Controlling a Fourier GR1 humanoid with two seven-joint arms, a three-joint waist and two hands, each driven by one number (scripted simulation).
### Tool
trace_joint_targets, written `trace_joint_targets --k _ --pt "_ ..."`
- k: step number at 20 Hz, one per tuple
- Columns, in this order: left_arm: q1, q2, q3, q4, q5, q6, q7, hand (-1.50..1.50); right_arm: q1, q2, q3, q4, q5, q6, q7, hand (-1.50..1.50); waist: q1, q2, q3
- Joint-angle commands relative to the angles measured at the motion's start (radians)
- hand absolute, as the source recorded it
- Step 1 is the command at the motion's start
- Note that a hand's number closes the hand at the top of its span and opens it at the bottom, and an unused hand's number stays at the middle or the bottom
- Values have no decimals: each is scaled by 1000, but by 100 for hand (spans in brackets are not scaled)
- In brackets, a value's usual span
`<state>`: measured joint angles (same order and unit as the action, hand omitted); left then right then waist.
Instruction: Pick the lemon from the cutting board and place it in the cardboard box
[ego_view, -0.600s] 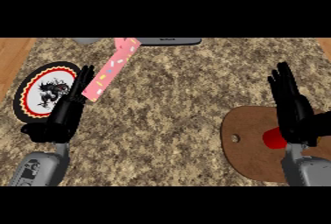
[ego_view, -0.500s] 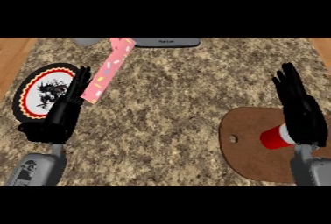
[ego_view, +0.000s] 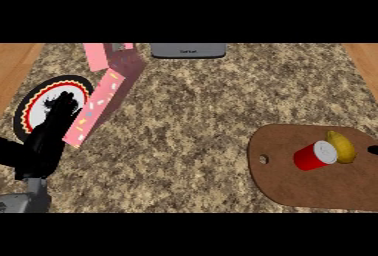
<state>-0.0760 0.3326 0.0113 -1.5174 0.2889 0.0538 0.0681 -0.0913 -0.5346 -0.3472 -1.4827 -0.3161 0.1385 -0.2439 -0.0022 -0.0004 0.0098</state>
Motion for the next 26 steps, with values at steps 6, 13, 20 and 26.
trace_joint_targets --k 6,13,20,26 --pt "38 33 39 -58 58 -22 107 0 124 -223 -59 86 138 283 -348 -150 6 0 -9" --pt "14 32 28 -100 53 0 153 0 161 -433 59 1 479 200 -168 -150 24 3 -11" --pt "31 43 73 -54 77 -47 126 0 69 -472 192 -67 567 312 100 -150 19 3 -11" --pt "72 20 54 -139 48 -26 165 0 -13 -392 287 -26 583 426 254 -150 17 1 -10"
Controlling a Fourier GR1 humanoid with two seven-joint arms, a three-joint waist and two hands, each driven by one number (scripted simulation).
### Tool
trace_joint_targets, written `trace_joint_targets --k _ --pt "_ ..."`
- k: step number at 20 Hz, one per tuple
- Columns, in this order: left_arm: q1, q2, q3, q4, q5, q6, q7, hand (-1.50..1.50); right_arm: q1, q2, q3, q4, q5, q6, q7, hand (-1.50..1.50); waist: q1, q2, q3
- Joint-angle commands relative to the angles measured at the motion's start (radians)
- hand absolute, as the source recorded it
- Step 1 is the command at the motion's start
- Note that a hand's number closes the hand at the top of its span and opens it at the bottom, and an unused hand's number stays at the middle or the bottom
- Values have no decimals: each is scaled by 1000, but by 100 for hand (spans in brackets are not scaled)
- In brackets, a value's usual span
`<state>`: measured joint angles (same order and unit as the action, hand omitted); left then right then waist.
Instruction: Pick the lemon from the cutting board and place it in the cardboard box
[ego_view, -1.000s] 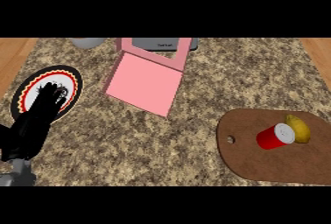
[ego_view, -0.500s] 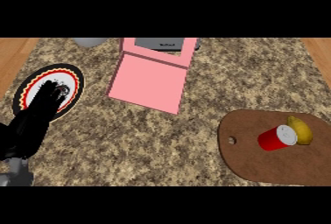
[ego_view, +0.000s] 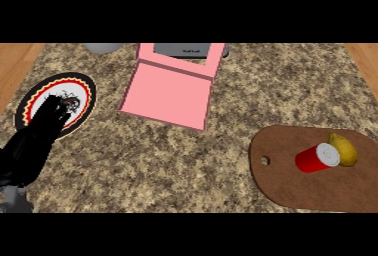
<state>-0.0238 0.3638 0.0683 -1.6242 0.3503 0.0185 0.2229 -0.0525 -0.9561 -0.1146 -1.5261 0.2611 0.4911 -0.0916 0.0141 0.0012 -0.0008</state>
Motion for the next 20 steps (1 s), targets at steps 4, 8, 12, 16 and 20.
trace_joint_targets --k 4,8,12,16,20 --pt "6 -5 23 -44 -19 -12 45 0 -94 56 37 71 70 109 81 -150 -8 -1 1" --pt "13 -57 19 -3 -39 -9 14 0 -47 74 9 31 98 153 99 -150 -14 -2 1" --pt "15 -51 53 14 -51 -56 -15 0 -77 115 7 60 169 169 88 -150 -13 -1 1" --pt "-18 -43 71 -1 -49 -61 34 0 -167 128 19 148 231 180 42 -150 -9 -1 1" --pt "-63 -65 76 47 -69 -55 19 0 -188 195 22 208 274 122 -21 -150 -9 0 1"
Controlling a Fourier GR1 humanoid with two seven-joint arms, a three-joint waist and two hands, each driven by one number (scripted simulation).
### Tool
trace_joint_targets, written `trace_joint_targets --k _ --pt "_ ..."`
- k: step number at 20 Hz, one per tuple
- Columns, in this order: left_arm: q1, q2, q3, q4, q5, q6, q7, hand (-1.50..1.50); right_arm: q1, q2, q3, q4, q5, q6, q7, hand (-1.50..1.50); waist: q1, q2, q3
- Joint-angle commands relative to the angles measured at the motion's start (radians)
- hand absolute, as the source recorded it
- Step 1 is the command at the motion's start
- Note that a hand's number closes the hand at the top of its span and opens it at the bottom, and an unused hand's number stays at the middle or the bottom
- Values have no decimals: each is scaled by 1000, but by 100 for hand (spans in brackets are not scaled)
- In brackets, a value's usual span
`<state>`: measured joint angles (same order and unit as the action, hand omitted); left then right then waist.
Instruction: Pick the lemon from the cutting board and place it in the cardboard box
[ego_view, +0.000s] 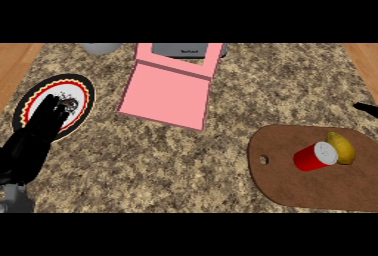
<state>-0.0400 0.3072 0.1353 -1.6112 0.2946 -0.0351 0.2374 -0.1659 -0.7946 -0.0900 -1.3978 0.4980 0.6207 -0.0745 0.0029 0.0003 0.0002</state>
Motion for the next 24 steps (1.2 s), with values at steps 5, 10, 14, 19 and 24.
trace_joint_targets --k 5,10,14,19,24 --pt "64 -18 33 -67 -2 -44 23 0 16 82 -30 -15 90 -33 -51 -150 1 -1 0" --pt "54 -35 51 -54 7 -58 21 0 -13 74 -27 -46 151 -2 -17 -150 0 -1 0" --pt "35 -17 64 -71 -11 -70 54 0 -88 90 -28 17 179 44 -3 -150 3 0 0" --pt "25 -37 76 -40 -19 -80 35 0 -68 142 -20 -1 225 60 31 -150 0 -1 0" --pt "-12 -59 59 -51 -53 -48 78 0 -98 188 -5 20 292 32 68 -150 0 -1 0"
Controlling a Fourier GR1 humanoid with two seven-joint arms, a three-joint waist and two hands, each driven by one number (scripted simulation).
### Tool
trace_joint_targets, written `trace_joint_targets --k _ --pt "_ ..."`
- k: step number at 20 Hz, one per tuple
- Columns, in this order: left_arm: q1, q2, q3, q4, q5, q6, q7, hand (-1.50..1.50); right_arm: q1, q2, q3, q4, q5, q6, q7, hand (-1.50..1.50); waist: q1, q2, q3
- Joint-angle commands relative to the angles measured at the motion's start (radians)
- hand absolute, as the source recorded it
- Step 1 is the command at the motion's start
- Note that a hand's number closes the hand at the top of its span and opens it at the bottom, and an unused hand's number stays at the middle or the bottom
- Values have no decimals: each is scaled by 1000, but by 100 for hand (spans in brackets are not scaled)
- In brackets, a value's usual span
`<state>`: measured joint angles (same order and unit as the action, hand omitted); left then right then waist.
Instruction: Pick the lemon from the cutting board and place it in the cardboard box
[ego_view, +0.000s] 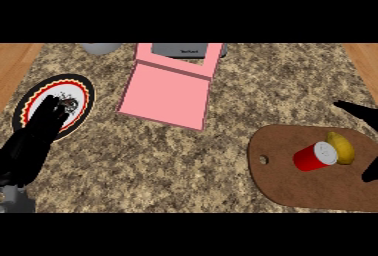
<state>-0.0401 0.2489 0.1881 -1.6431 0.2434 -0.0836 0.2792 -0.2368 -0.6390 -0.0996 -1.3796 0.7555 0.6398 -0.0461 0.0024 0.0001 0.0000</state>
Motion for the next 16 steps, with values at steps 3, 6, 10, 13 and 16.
trace_joint_targets --k 3,6,10,13,16 --pt "10 -36 -27 -61 -38 24 26 0 -2 24 17 125 90 -93 -85 -150 3 0 0" --pt "-2 -12 20 5 -14 -18 -7 0 79 29 14 17 107 -63 -55 -150 -3 -1 0" --pt "0 -54 -6 15 -61 6 -38 0 4 45 4 86 124 -23 -53 -150 -1 0 0" --pt "36 -42 12 -23 -35 -28 -19 0 -8 62 22 113 159 -40 -63 -150 1 0 0" --pt "-28 -54 -3 -43 -58 30 43 0 -2 54 15 171 181 -73 -102 -150 0 0 0"
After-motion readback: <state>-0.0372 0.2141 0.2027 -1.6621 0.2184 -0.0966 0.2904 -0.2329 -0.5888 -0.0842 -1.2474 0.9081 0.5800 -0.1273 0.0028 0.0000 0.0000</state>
